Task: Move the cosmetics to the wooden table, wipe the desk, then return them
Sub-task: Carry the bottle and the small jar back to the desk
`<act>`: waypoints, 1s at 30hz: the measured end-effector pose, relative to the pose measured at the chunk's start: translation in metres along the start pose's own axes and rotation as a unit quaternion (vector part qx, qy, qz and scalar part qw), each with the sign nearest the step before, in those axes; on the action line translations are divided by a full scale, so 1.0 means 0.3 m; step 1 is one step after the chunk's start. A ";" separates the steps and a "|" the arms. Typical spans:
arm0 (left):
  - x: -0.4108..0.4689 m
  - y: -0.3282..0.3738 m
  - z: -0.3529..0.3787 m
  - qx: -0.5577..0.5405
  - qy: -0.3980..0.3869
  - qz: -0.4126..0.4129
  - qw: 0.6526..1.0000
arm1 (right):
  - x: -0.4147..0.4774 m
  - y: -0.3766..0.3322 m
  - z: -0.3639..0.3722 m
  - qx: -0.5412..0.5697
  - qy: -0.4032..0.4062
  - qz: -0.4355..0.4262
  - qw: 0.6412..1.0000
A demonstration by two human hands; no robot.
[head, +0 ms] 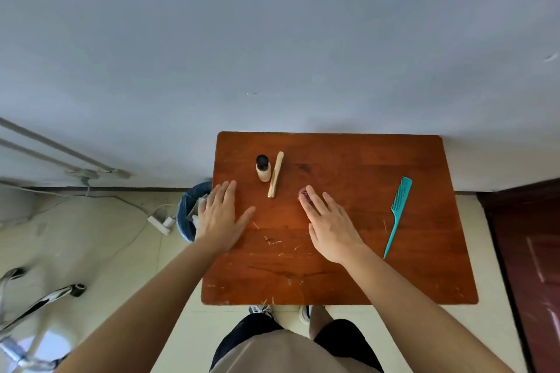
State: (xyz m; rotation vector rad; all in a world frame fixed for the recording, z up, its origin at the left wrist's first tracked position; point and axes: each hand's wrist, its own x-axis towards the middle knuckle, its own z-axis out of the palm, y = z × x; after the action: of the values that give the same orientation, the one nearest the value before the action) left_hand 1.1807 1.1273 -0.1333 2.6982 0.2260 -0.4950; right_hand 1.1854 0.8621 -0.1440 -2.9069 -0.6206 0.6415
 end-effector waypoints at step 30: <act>0.016 0.184 -0.124 -0.223 0.020 0.067 0.972 | -0.098 0.054 -0.092 0.126 0.143 0.123 0.974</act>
State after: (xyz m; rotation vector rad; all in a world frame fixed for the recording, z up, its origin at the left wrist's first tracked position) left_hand 1.2090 1.0922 -0.0839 2.2655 0.1424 -0.3059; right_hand 1.1787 0.8348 -0.1108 -2.7780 -0.1333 0.2839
